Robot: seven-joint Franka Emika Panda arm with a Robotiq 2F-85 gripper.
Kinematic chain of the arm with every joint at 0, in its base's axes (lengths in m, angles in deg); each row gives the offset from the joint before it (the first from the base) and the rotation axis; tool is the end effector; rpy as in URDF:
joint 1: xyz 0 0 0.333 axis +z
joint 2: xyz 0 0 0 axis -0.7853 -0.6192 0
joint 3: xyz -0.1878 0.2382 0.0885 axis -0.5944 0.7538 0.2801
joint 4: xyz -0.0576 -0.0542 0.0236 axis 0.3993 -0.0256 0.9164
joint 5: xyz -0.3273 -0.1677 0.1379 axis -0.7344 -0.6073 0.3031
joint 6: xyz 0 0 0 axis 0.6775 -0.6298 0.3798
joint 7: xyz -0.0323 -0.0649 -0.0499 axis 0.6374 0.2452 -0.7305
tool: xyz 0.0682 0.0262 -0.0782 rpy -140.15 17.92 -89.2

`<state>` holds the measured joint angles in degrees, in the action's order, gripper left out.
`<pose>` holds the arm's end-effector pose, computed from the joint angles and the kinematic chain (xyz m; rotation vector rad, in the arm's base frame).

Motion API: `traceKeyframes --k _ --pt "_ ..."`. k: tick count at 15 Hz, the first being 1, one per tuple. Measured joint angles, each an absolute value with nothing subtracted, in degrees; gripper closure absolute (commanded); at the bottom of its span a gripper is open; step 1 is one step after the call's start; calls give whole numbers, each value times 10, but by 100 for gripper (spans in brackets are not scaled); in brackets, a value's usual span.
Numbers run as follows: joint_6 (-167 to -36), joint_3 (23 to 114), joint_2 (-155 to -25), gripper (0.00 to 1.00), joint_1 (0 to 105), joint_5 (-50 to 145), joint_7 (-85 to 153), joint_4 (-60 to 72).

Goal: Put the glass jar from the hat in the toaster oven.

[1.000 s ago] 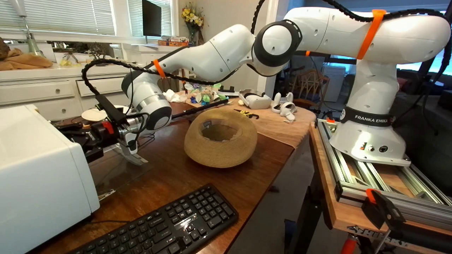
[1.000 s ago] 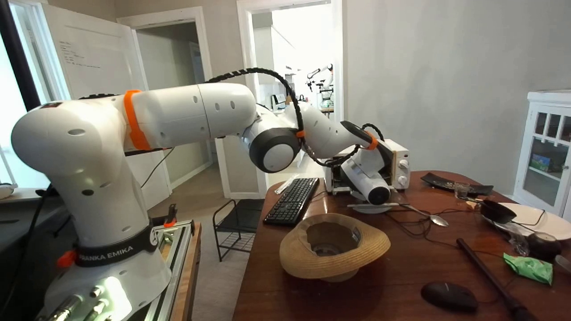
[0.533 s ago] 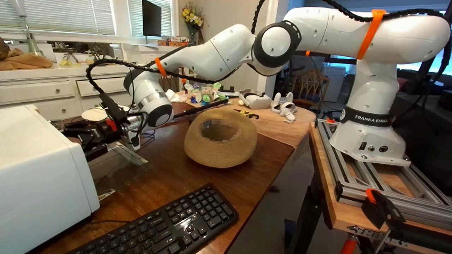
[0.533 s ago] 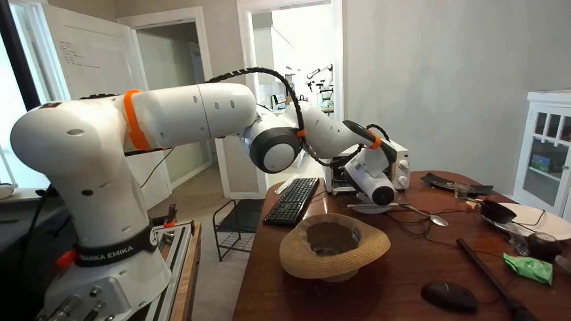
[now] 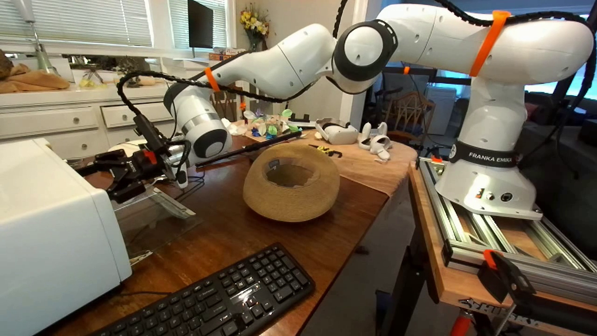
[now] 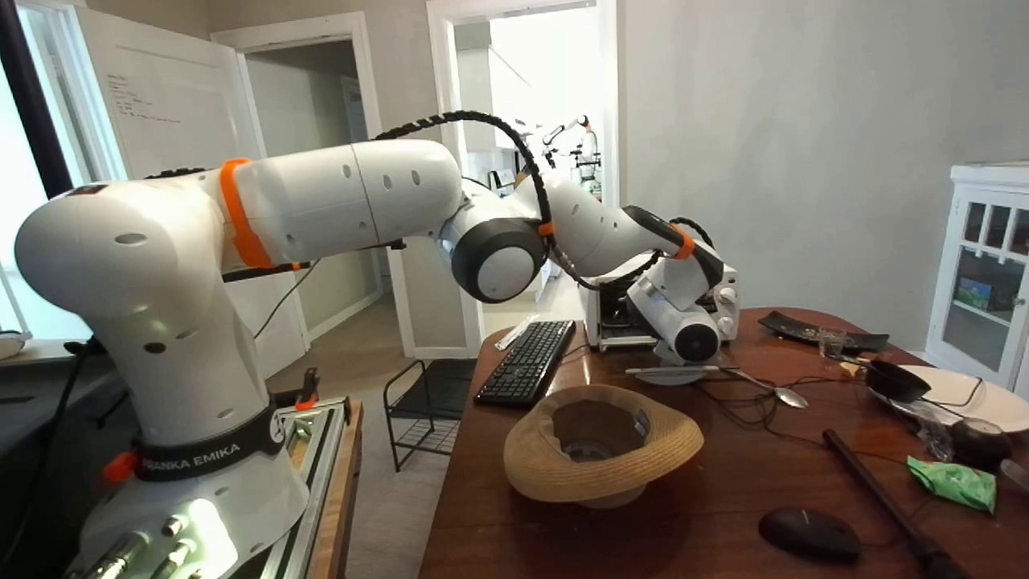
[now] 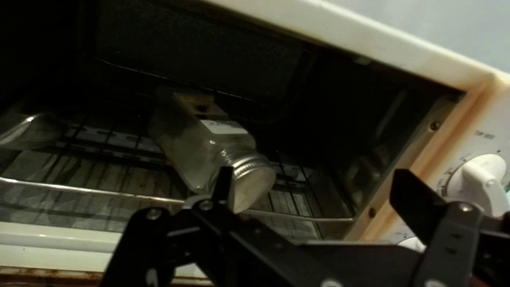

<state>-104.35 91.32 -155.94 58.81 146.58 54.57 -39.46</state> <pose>0.7561 0.2320 0.0529 -1.1523 1.3441 0.5143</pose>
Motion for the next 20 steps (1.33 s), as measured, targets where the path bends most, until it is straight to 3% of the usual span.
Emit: traceKeyframes --k 9,20 --pt "-1224 914 -1391 0 568 1468 491 -197" --pt "-1230 823 -1166 0 621 1326 442 71"
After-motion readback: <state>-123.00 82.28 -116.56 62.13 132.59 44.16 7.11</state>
